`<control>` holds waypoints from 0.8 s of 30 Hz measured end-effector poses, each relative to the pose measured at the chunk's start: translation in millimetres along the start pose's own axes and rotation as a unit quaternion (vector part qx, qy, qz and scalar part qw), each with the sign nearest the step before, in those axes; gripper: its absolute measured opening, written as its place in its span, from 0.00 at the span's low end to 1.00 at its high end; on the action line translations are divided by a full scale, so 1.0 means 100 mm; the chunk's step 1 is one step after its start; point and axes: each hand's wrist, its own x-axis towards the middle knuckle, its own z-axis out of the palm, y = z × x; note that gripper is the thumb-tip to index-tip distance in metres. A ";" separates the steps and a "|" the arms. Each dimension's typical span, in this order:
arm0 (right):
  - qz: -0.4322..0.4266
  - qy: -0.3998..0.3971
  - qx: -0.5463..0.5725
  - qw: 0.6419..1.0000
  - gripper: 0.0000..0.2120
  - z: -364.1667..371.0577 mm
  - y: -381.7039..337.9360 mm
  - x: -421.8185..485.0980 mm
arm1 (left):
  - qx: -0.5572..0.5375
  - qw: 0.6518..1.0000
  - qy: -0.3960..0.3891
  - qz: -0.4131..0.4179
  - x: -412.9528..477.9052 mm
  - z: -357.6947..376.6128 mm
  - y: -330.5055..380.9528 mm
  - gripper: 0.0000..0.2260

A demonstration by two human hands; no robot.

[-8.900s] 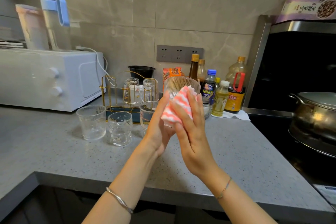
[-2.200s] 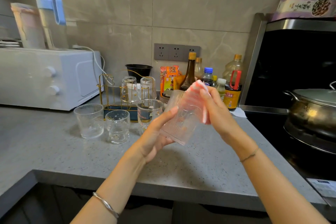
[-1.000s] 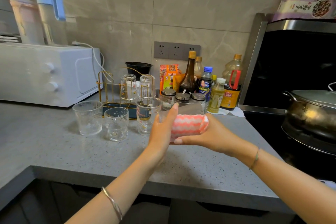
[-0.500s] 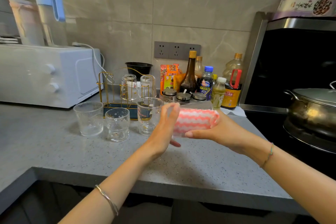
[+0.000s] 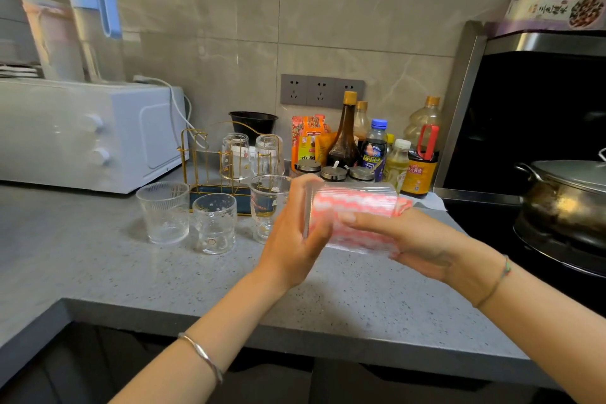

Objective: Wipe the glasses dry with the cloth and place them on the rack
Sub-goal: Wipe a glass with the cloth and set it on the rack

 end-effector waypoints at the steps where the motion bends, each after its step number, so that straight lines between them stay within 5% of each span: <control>1: 0.004 0.002 0.004 1.000 0.24 0.01 -0.02 -0.01 | 0.007 1.000 0.003 0.026 -0.01 -0.01 0.03 0.27; 6: -0.046 0.012 -0.009 0.999 0.18 0.02 -0.05 -0.01 | 0.002 1.000 -0.021 -0.007 0.01 -0.06 0.08 0.31; 10: -0.072 0.017 -0.077 0.994 0.13 0.01 -0.04 0.01 | -0.054 0.992 -0.024 -0.116 0.02 -0.02 0.17 0.21; 16: -0.099 0.039 -0.210 0.972 0.11 0.07 0.02 0.01 | -0.149 0.933 -0.043 -0.324 0.14 0.01 0.23 0.39; 19: -0.104 0.044 -0.178 0.978 0.08 0.11 0.06 0.01 | -0.135 0.942 0.013 -0.306 0.11 0.07 0.22 0.30; 24: -0.084 0.045 -0.107 0.990 0.06 0.17 0.07 -0.02 | -0.101 0.982 0.074 -0.144 0.05 0.08 0.12 0.17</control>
